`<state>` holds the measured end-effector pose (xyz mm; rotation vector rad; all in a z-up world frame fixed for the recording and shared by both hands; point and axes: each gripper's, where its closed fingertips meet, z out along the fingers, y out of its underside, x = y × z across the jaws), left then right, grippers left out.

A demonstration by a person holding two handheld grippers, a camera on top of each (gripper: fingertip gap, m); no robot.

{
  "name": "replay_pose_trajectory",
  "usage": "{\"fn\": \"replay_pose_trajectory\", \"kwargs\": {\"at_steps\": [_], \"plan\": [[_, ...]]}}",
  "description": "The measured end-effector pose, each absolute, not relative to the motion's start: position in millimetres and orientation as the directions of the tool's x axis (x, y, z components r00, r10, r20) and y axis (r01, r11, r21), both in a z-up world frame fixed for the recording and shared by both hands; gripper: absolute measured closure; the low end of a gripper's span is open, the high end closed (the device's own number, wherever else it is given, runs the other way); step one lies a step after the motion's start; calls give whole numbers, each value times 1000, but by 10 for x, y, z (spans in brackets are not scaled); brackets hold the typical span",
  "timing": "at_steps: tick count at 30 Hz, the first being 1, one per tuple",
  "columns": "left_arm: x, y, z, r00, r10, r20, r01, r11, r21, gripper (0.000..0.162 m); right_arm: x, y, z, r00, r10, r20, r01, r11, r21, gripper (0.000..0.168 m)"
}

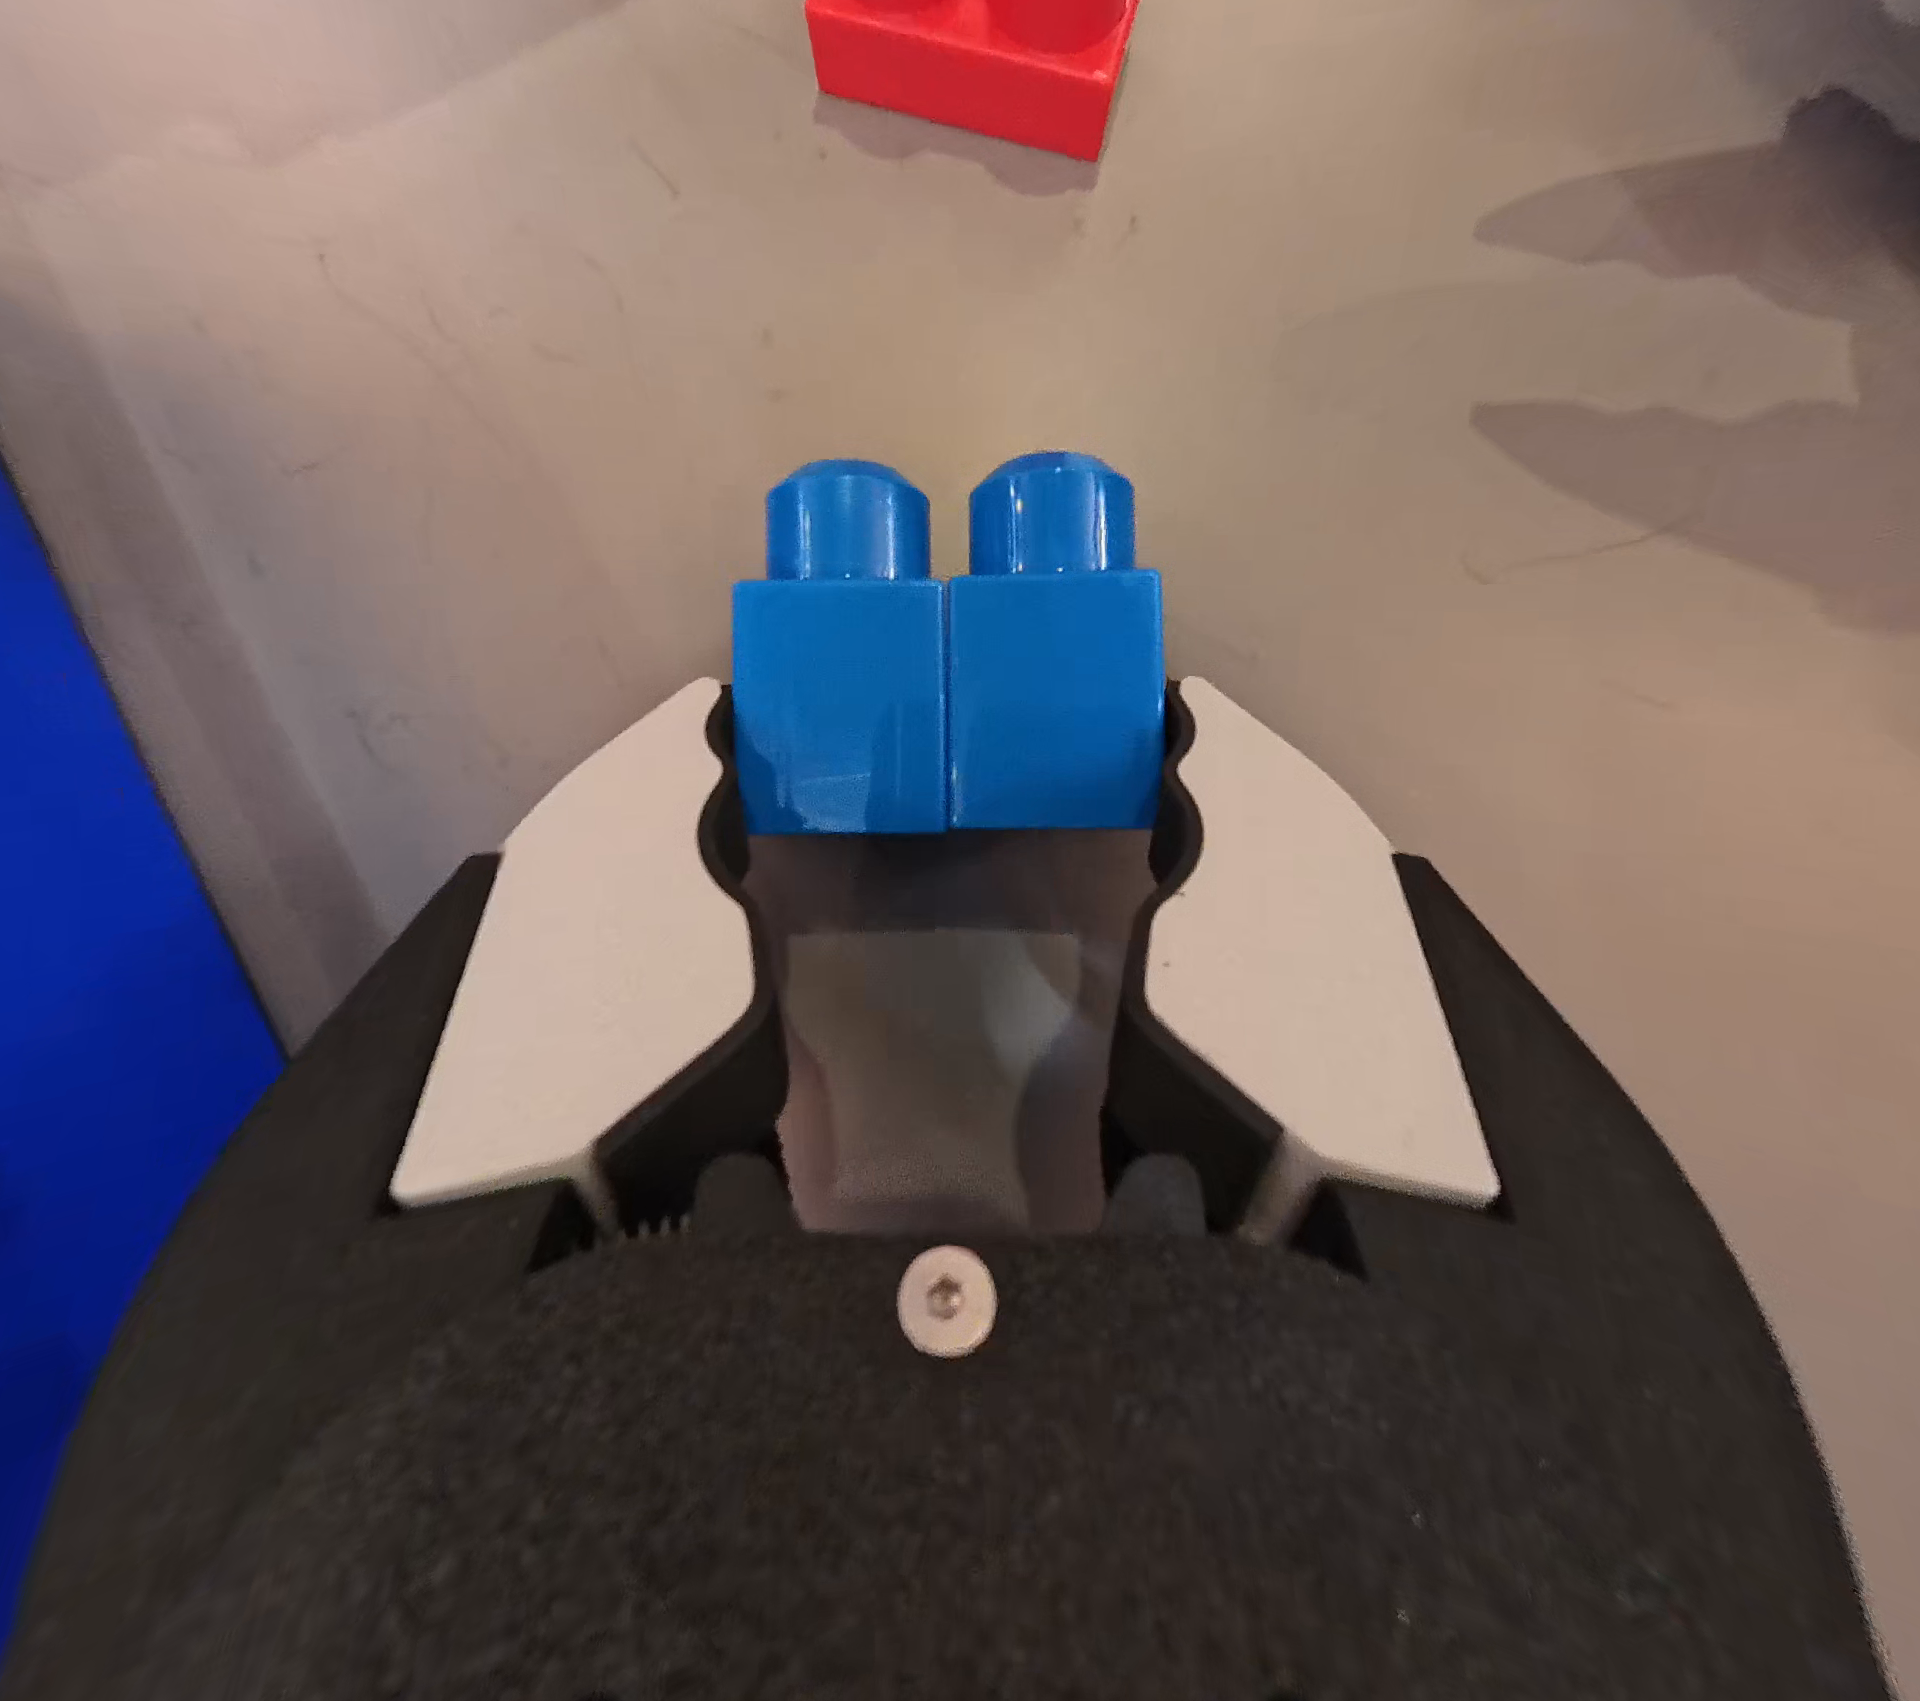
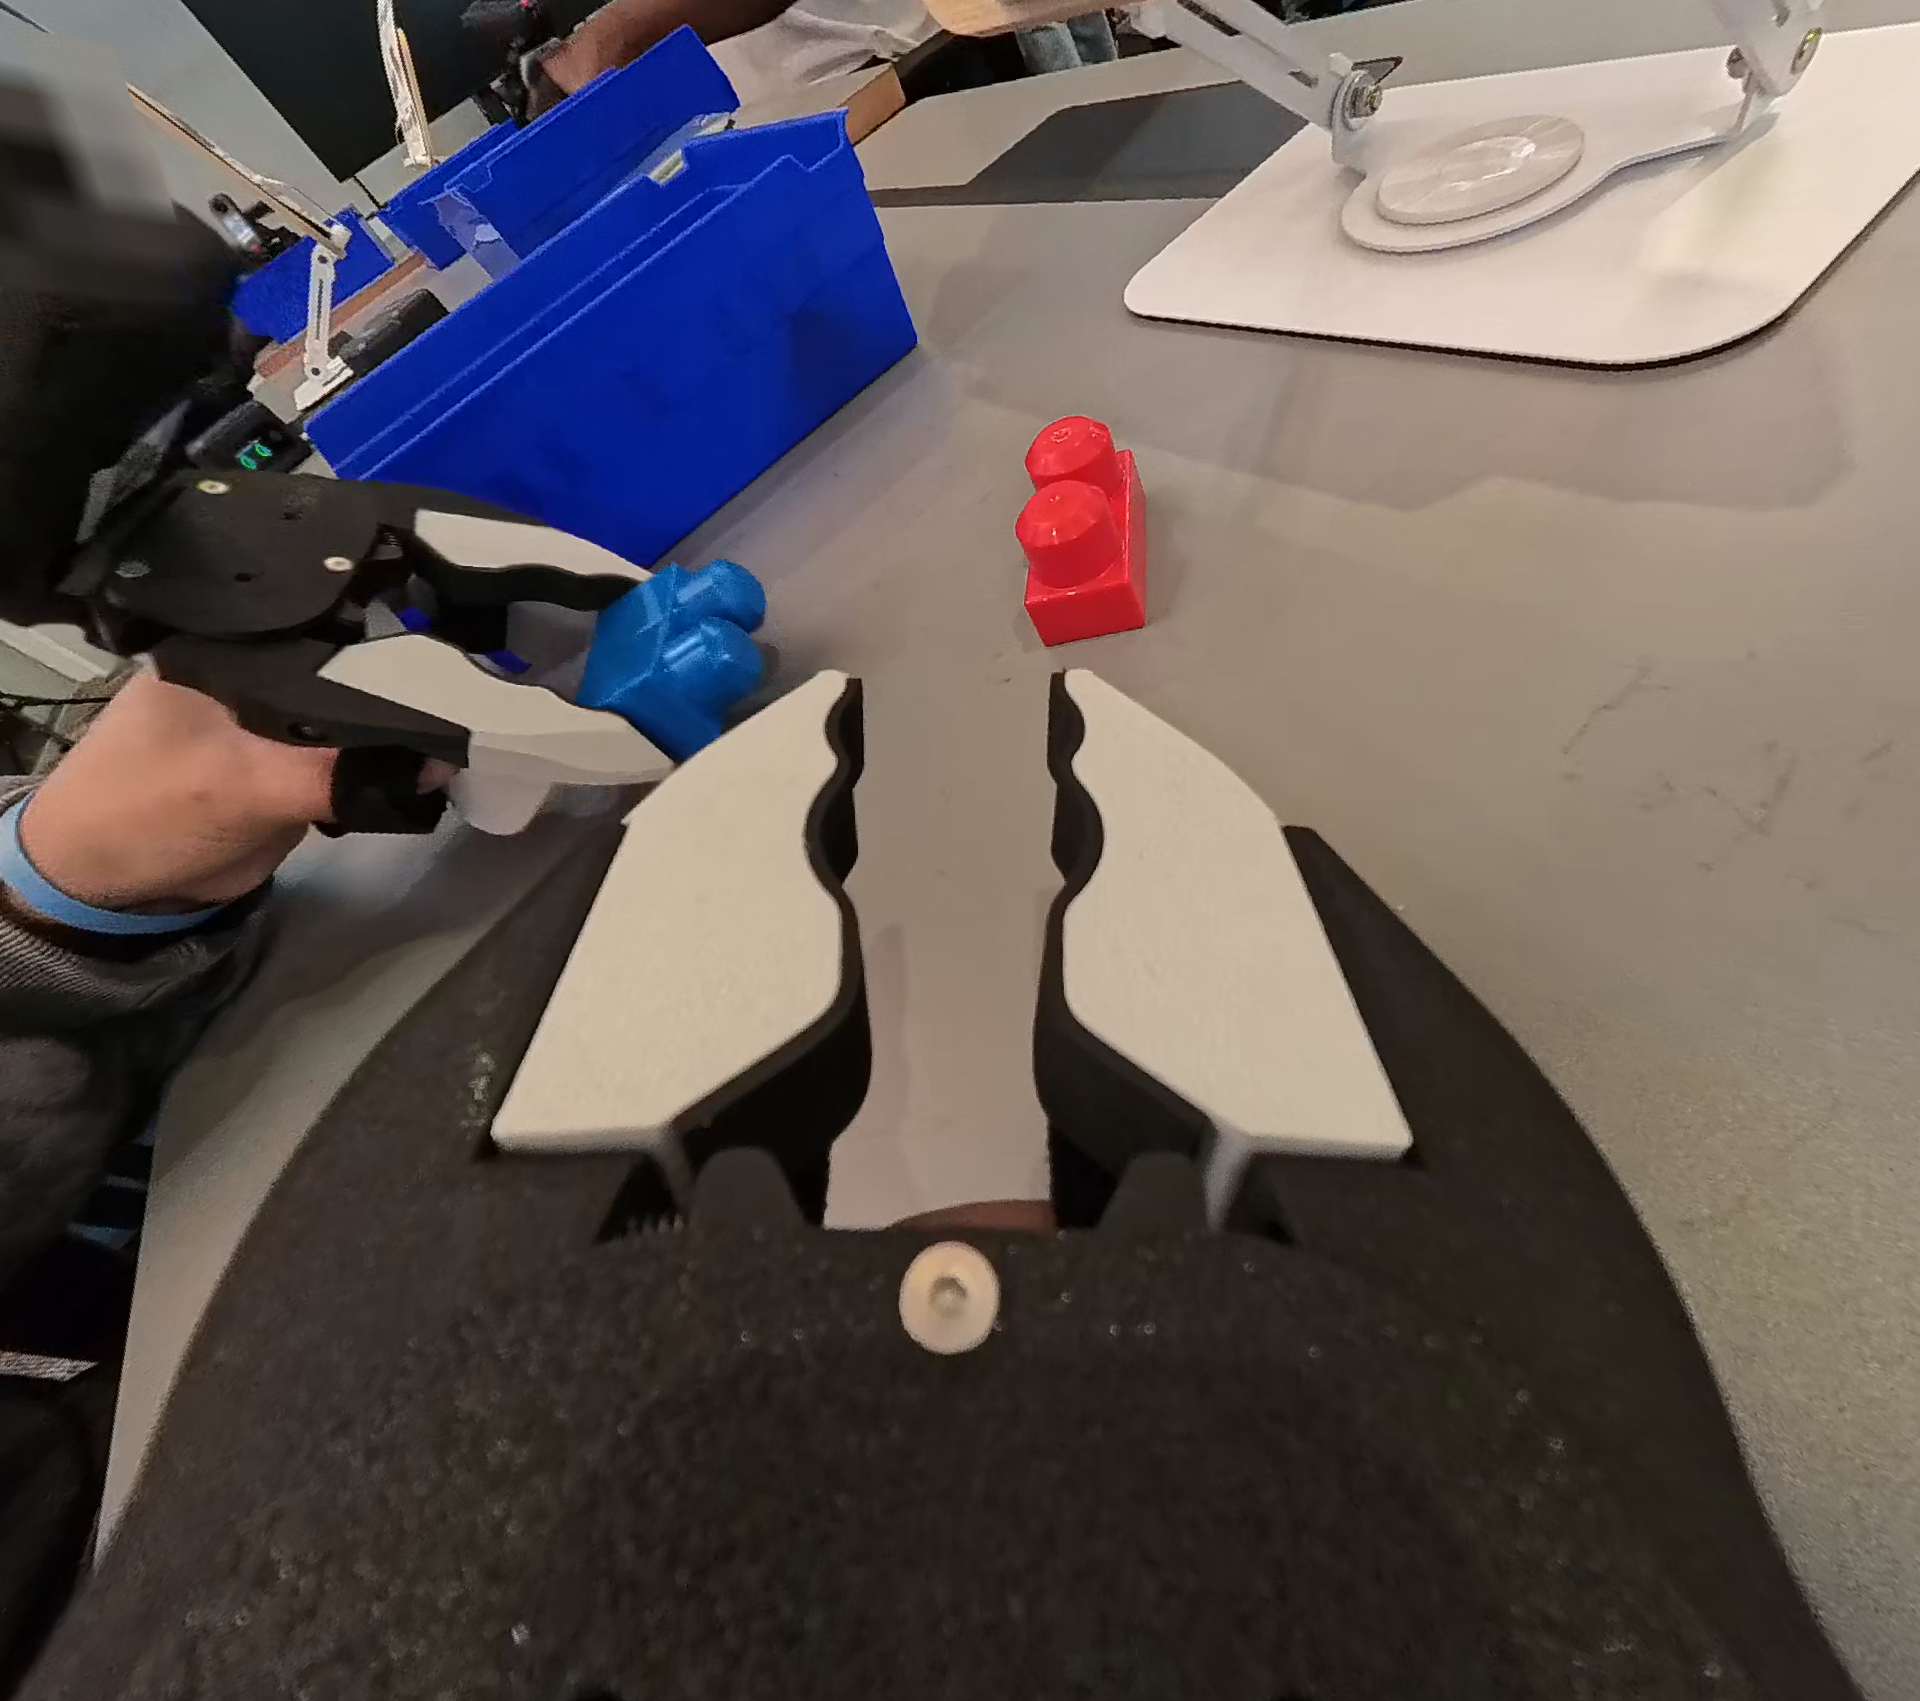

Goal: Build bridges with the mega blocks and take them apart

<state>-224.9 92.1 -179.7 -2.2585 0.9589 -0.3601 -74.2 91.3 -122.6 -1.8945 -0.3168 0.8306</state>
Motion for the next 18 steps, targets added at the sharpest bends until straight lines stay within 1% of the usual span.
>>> {"fn": "replay_pose_trajectory", "kwargs": {"at_steps": [7, 11, 13, 14, 16, 18], "plan": [[-2266, 871, -1335, 643, -747, -168, -515, -260, -817, 86, -745, 908, -1209, 731, 552, -401, -136, -458, -878, 134], [-2301, 815, -1200, 632, -746, -210, -488, -173, -855, 86, -771, 898, -1212, 739, 569, -361, -84, -454, -887, 133], [-2333, 773, -1220, 626, -749, -217, -490, -160, -857, 86, -773, 924, -1232, 754, 577, -314, 8, -486, -874, 129], [-2355, 750, -1226, 623, -748, -229, -489, -145, -860, 86, -788, 951, -1201, 756, 582, -300, 44, -503, -863, 124], [-2419, 721, -1236, 625, -737, -257, -498, -124, -858, 86, -850, 1031, -1097, 751, 604, -266, 126, -528, -840, 122], [-2490, 716, -1245, 641, -722, -261, -499, -133, -857, 86, -854, 1224, -1079, 795, 583, -164, 243, -555, -795, 119]]}}
